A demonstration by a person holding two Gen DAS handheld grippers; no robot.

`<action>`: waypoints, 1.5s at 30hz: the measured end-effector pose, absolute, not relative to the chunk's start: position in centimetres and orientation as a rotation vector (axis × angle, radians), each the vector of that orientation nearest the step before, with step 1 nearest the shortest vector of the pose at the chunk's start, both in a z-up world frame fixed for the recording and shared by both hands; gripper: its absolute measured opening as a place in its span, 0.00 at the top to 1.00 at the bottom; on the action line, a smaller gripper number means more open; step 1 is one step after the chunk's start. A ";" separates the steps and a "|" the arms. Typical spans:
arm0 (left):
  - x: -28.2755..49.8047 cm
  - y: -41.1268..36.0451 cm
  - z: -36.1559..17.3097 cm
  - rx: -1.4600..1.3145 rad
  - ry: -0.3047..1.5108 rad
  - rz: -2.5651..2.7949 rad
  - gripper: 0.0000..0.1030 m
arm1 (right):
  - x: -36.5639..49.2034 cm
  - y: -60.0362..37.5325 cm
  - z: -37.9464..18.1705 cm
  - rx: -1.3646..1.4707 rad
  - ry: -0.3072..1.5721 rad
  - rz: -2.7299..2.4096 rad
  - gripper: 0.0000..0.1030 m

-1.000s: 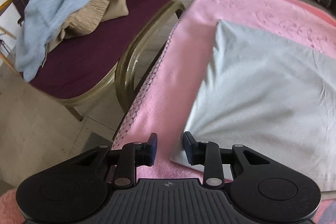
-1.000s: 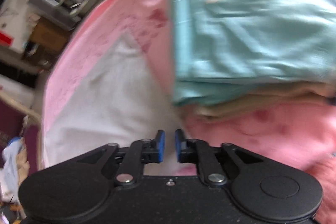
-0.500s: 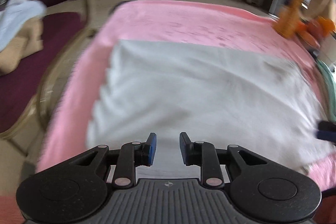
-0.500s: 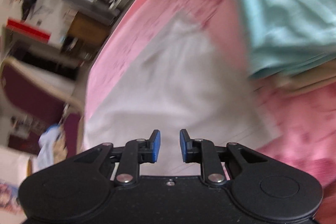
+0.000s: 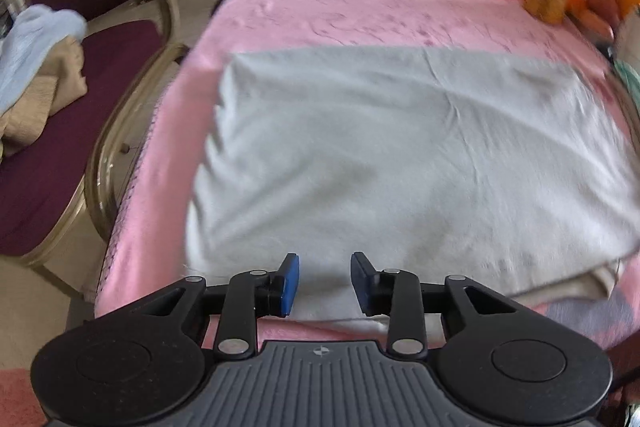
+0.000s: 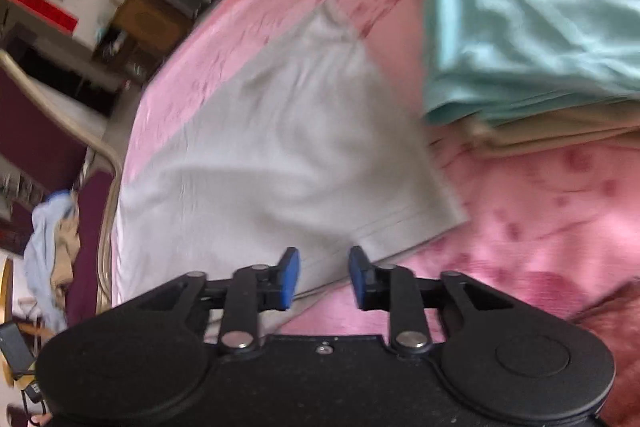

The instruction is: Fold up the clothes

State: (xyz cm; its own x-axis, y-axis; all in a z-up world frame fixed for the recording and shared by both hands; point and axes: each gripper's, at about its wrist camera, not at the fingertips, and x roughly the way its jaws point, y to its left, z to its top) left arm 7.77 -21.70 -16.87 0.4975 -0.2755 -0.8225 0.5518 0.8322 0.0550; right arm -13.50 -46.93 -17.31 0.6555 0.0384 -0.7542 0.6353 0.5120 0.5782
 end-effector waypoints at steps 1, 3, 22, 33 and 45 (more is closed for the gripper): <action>7.9 -21.6 -16.7 0.314 0.922 -0.512 0.68 | -14.1 -47.1 -17.2 1.000 0.767 -0.411 0.70; 7.8 -21.8 -16.6 0.311 0.919 -0.523 0.68 | -14.7 -47.6 -17.3 1.053 0.729 -0.387 0.68; 7.2 -23.3 -17.5 0.391 0.930 -0.546 0.65 | -11.7 -45.9 -19.7 1.374 0.713 -0.584 0.37; 7.4 -23.3 -17.5 0.373 0.944 -0.543 0.63 | -11.6 -45.3 -23.5 1.575 0.541 -0.325 0.50; 7.4 -23.2 -17.5 0.385 0.946 -0.538 0.60 | -12.9 -47.3 -22.7 1.376 0.373 -0.539 0.56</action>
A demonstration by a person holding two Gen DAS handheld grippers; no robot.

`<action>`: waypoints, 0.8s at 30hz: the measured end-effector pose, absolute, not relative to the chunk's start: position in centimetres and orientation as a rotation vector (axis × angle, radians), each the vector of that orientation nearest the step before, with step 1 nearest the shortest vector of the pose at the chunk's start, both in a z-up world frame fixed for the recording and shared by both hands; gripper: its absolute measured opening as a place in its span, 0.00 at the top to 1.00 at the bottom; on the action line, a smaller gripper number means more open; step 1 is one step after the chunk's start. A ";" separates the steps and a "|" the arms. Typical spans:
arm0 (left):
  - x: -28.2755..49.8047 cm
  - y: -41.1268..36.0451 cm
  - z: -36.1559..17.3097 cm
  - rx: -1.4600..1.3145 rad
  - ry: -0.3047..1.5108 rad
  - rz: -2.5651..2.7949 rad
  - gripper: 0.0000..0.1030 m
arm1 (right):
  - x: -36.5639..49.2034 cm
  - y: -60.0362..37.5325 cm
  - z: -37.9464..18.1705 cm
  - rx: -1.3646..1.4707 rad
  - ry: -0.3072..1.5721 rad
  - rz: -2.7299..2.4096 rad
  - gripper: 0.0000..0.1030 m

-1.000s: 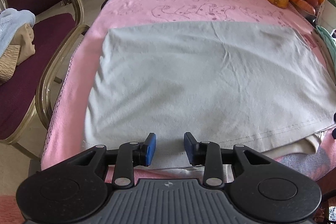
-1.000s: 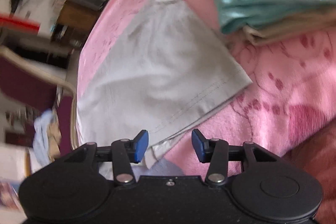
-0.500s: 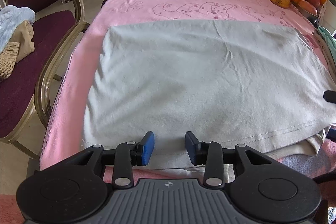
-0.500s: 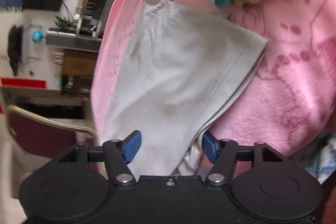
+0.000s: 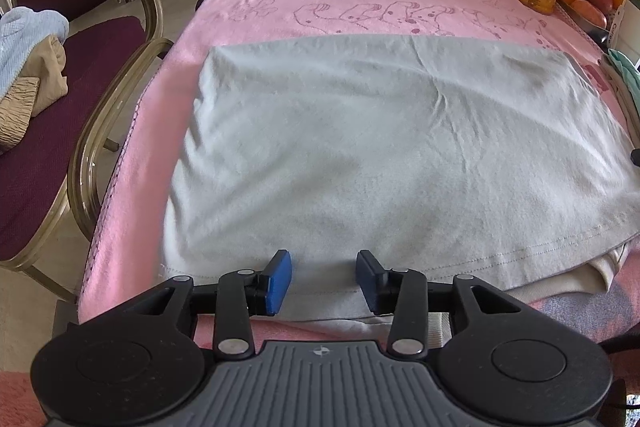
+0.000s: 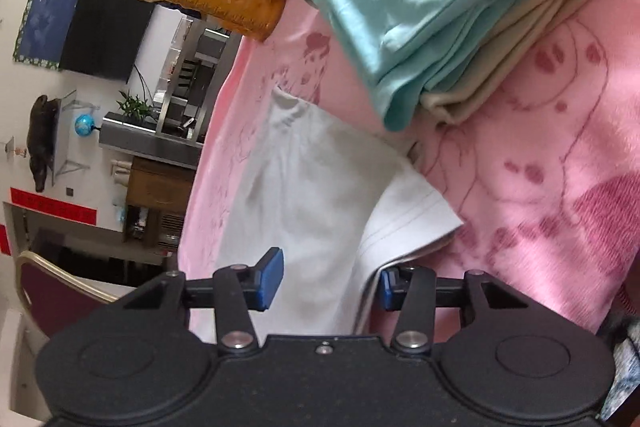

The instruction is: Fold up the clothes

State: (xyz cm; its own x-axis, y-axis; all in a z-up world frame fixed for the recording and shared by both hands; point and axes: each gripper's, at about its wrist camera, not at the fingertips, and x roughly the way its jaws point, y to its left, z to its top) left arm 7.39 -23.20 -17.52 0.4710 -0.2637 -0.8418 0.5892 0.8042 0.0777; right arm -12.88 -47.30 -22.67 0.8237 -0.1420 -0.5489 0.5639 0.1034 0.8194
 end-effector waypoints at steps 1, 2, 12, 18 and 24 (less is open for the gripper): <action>7.4 -23.2 -17.5 0.386 0.945 -0.538 0.60 | -12.6 -47.4 -22.9 1.380 0.387 -0.511 0.56; 7.4 -23.2 -17.5 0.386 0.946 -0.538 0.60 | -12.2 -47.4 -23.1 1.397 0.406 -0.459 0.56; 7.5 -22.9 -17.5 0.373 0.954 -0.546 0.59 | -12.9 -49.0 -23.0 1.375 0.281 -0.613 0.57; 8.0 -20.5 -16.4 0.301 0.953 -0.501 0.67 | -12.7 -49.4 -23.5 1.327 0.310 -0.700 0.86; 10.8 -17.3 -17.0 0.246 1.038 -0.311 0.68 | -12.4 -49.4 -22.5 1.218 0.386 -0.783 0.93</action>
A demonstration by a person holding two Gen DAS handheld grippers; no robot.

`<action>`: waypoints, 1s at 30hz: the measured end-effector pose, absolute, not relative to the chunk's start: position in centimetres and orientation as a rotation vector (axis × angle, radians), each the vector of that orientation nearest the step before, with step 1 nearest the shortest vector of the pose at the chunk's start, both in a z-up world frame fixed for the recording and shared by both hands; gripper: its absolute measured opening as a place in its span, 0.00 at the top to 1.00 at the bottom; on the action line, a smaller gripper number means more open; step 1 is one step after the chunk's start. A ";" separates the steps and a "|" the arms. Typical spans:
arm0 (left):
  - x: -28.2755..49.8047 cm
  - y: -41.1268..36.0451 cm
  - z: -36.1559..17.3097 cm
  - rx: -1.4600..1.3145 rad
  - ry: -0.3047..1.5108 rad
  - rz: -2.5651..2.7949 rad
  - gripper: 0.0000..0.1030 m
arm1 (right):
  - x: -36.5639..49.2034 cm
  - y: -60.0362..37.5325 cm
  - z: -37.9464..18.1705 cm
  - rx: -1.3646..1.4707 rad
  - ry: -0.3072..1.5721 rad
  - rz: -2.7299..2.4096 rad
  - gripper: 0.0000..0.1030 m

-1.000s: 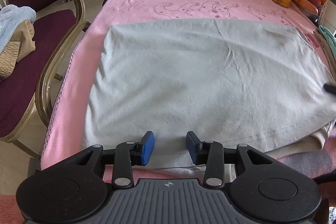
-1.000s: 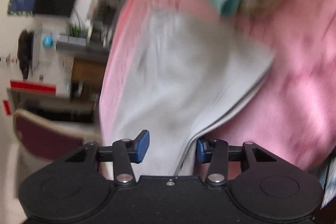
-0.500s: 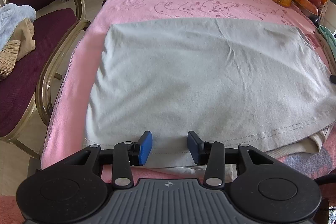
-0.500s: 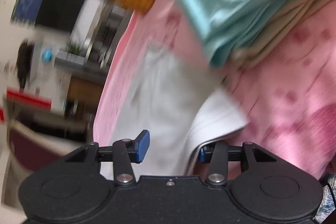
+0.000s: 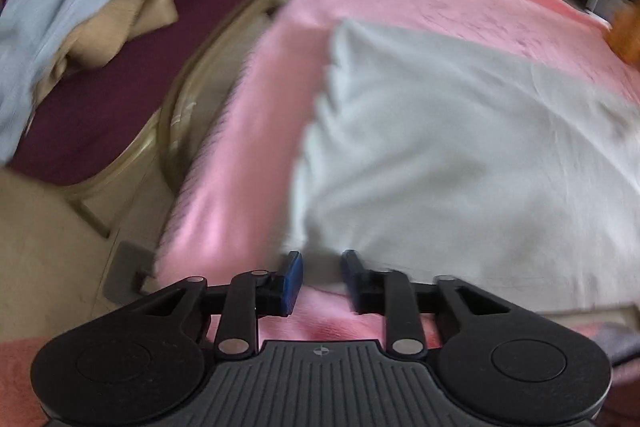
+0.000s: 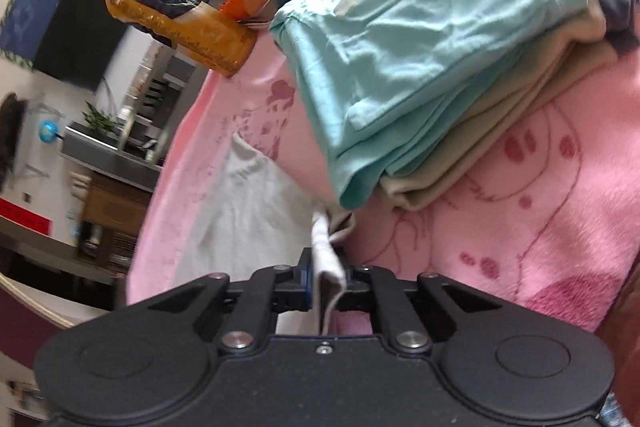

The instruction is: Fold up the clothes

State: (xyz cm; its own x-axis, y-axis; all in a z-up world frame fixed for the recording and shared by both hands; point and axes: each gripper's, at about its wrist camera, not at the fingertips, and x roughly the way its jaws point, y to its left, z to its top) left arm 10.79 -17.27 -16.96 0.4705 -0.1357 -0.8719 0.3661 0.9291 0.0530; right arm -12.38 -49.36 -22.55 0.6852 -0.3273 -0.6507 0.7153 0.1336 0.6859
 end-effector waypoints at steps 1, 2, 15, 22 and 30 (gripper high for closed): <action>10.8 -17.2 -17.0 0.260 1.040 -0.305 0.67 | -12.4 -49.2 -22.3 1.197 0.397 -0.798 0.94; 10.7 -17.3 -17.0 0.282 1.038 -0.302 0.66 | -12.4 -49.0 -22.1 1.174 0.410 -0.812 0.95; 10.3 -13.1 -11.5 0.298 0.907 -0.459 0.66 | -5.6 -42.4 -14.8 0.554 0.510 -0.816 0.96; 12.4 -9.5 -10.3 0.220 0.848 -0.398 0.65 | 2.2 -33.5 -10.9 0.249 0.479 -0.546 0.96; 14.3 -6.7 -11.2 0.038 0.919 -0.363 0.67 | 9.2 -22.0 -14.9 -0.011 0.634 -0.129 0.96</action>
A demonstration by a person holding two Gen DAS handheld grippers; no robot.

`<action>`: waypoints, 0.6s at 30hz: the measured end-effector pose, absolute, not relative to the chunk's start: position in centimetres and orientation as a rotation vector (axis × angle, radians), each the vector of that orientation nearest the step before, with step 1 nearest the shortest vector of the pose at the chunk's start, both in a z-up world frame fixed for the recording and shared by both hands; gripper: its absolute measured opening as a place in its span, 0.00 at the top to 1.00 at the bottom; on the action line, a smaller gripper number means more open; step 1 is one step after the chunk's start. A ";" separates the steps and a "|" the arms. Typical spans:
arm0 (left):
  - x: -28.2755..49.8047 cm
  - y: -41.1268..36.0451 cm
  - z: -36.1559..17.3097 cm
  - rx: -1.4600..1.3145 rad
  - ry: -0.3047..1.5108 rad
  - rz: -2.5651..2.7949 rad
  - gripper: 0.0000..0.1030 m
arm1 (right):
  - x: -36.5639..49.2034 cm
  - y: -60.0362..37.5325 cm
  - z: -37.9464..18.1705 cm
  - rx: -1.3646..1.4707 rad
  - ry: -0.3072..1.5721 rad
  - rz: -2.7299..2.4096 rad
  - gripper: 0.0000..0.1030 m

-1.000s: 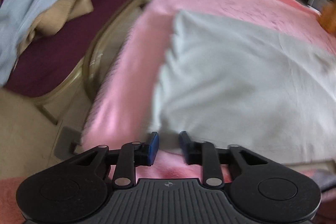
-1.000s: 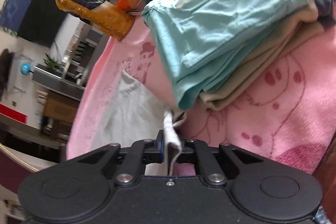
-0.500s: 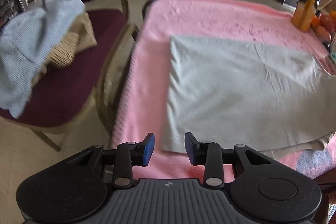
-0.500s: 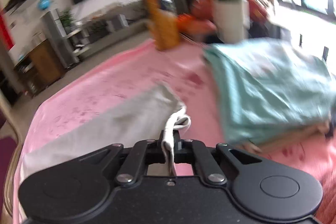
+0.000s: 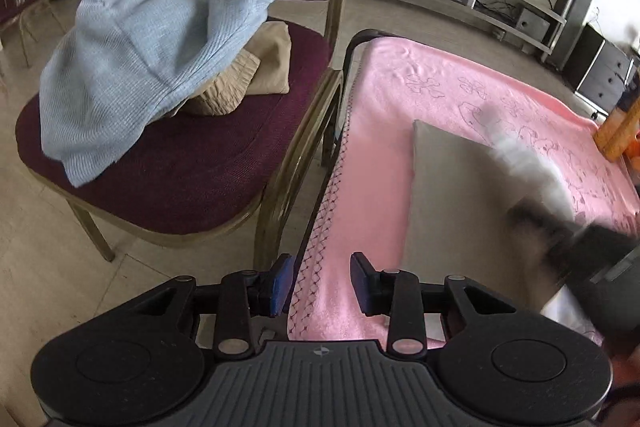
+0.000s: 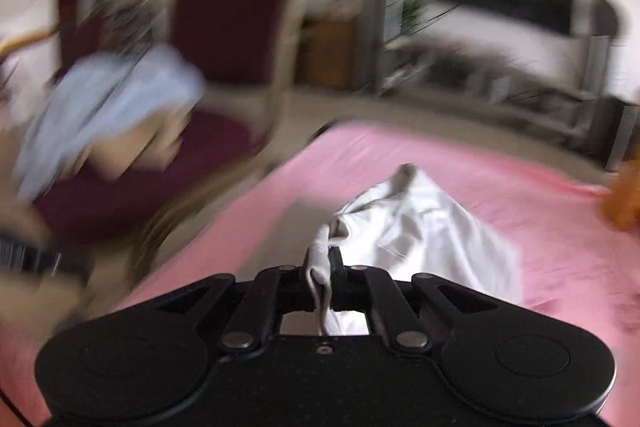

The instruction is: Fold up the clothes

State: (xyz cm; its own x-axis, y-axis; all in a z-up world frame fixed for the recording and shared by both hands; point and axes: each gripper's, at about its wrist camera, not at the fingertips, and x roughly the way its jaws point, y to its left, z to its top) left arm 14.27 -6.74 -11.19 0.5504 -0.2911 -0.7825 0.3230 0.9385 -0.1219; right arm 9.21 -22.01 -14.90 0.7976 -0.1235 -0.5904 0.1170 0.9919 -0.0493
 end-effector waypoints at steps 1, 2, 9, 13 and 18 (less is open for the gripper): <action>14.3 -6.8 -11.2 0.037 0.922 -0.372 0.67 | 9.6 -21.3 -16.0 -0.022 0.681 -0.101 0.96; 14.2 -6.9 -11.2 0.039 0.925 -0.377 0.67 | 9.9 -20.8 -17.1 -0.029 0.724 -0.081 0.96; 14.2 -7.3 -11.2 0.032 0.925 -0.390 0.67 | 10.3 -24.5 -17.0 0.323 0.774 -0.086 0.96; 14.2 -7.2 -11.2 0.017 0.928 -0.385 0.67 | 9.9 -25.8 -15.0 0.469 0.683 -0.053 0.96; 14.3 -7.0 -11.3 0.006 0.934 -0.379 0.67 | 9.5 -24.9 -13.8 0.474 0.651 -0.016 0.96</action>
State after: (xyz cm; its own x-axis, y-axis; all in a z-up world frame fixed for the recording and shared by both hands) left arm 14.31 -7.04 -11.28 0.5335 -0.3151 -0.7849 0.3205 0.9341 -0.1571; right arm 9.47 -24.88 -13.77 0.7993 0.1314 -0.5863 0.1606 0.8935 0.4193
